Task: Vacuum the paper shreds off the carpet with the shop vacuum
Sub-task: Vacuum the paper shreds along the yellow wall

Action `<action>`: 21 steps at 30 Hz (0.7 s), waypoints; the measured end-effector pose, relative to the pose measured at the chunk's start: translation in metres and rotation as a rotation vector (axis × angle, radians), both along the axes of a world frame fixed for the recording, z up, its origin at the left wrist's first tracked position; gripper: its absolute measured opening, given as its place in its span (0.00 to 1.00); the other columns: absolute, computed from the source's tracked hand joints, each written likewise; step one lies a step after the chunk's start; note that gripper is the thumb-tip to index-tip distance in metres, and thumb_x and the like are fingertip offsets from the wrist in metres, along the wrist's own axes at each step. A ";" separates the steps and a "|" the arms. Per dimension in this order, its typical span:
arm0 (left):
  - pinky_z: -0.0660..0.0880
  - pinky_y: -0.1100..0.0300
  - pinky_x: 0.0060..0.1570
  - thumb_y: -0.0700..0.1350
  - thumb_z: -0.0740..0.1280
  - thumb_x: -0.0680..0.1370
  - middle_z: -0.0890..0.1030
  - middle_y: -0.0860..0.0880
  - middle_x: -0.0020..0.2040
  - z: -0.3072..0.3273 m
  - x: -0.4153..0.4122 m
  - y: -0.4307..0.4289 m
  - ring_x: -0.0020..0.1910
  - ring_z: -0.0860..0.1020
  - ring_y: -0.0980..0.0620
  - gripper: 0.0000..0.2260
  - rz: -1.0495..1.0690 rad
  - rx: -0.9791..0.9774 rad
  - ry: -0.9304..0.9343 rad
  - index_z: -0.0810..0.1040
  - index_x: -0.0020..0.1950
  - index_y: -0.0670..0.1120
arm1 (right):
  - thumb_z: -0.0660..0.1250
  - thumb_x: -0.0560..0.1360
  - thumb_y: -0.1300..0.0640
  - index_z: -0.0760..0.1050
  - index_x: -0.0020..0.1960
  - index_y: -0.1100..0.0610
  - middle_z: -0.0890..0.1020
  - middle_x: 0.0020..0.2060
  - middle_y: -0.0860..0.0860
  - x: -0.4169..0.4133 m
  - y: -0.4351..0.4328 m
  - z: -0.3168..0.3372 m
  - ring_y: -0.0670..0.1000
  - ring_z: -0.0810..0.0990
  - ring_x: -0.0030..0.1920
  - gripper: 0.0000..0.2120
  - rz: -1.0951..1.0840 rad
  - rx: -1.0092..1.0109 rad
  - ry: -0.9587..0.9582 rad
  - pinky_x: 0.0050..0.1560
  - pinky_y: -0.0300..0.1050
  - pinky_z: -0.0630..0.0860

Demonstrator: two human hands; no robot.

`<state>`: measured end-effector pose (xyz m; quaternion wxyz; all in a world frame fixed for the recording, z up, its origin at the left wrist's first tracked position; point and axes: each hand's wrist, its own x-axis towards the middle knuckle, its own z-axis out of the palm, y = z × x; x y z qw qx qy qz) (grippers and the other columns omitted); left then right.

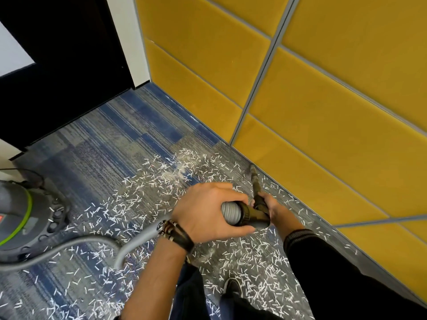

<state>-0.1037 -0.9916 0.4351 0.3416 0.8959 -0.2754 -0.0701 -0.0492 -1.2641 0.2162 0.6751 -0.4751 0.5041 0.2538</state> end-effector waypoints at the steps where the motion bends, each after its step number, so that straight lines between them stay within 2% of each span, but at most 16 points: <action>1: 0.78 0.61 0.42 0.75 0.68 0.68 0.76 0.61 0.40 0.001 -0.004 -0.005 0.38 0.74 0.64 0.23 -0.001 -0.002 -0.007 0.82 0.54 0.62 | 0.56 0.82 0.48 0.66 0.50 0.60 0.76 0.28 0.55 -0.003 -0.005 0.001 0.53 0.75 0.24 0.14 0.004 0.009 0.003 0.27 0.42 0.77; 4: 0.71 0.66 0.39 0.73 0.70 0.68 0.75 0.62 0.40 0.003 -0.017 -0.019 0.38 0.73 0.65 0.21 -0.005 -0.011 -0.006 0.81 0.53 0.62 | 0.55 0.82 0.48 0.65 0.49 0.61 0.75 0.27 0.56 -0.018 -0.020 0.001 0.53 0.74 0.23 0.15 -0.010 0.022 0.013 0.25 0.42 0.76; 6: 0.74 0.64 0.40 0.73 0.71 0.68 0.76 0.62 0.41 0.003 -0.026 -0.029 0.39 0.75 0.63 0.20 -0.009 -0.017 0.004 0.81 0.53 0.63 | 0.55 0.83 0.47 0.65 0.48 0.61 0.75 0.27 0.56 -0.028 -0.031 0.002 0.53 0.74 0.22 0.16 -0.011 0.035 0.016 0.24 0.43 0.76; 10: 0.77 0.61 0.42 0.74 0.69 0.68 0.77 0.61 0.41 0.006 -0.040 -0.046 0.40 0.76 0.62 0.22 0.007 -0.006 0.023 0.82 0.55 0.63 | 0.57 0.83 0.49 0.63 0.53 0.60 0.76 0.29 0.57 -0.044 -0.051 0.007 0.53 0.76 0.23 0.13 0.006 -0.019 0.013 0.24 0.45 0.77; 13: 0.76 0.63 0.45 0.72 0.71 0.68 0.78 0.64 0.42 0.006 -0.052 -0.055 0.42 0.77 0.64 0.22 0.017 -0.021 0.045 0.83 0.54 0.61 | 0.58 0.82 0.48 0.64 0.54 0.60 0.78 0.27 0.58 -0.062 -0.072 0.006 0.54 0.78 0.23 0.15 0.049 -0.068 0.018 0.25 0.45 0.77; 16: 0.80 0.61 0.48 0.72 0.71 0.69 0.78 0.66 0.42 0.003 -0.067 -0.065 0.43 0.77 0.66 0.21 0.041 -0.058 0.050 0.83 0.54 0.60 | 0.59 0.82 0.47 0.66 0.55 0.60 0.78 0.27 0.59 -0.072 -0.088 0.016 0.55 0.79 0.23 0.15 0.110 -0.101 0.074 0.24 0.46 0.77; 19: 0.80 0.59 0.46 0.73 0.71 0.69 0.80 0.63 0.42 0.008 -0.077 -0.075 0.43 0.78 0.65 0.22 0.108 -0.080 0.000 0.83 0.54 0.60 | 0.61 0.81 0.47 0.65 0.57 0.61 0.79 0.27 0.59 -0.066 -0.096 0.031 0.55 0.79 0.23 0.17 0.150 -0.114 0.009 0.23 0.46 0.78; 21: 0.80 0.60 0.44 0.73 0.70 0.68 0.80 0.61 0.41 0.016 -0.078 -0.081 0.41 0.78 0.64 0.22 0.119 -0.057 -0.044 0.82 0.54 0.61 | 0.61 0.81 0.47 0.66 0.55 0.61 0.80 0.28 0.59 -0.066 -0.093 0.040 0.54 0.79 0.23 0.16 0.140 -0.069 -0.019 0.24 0.44 0.78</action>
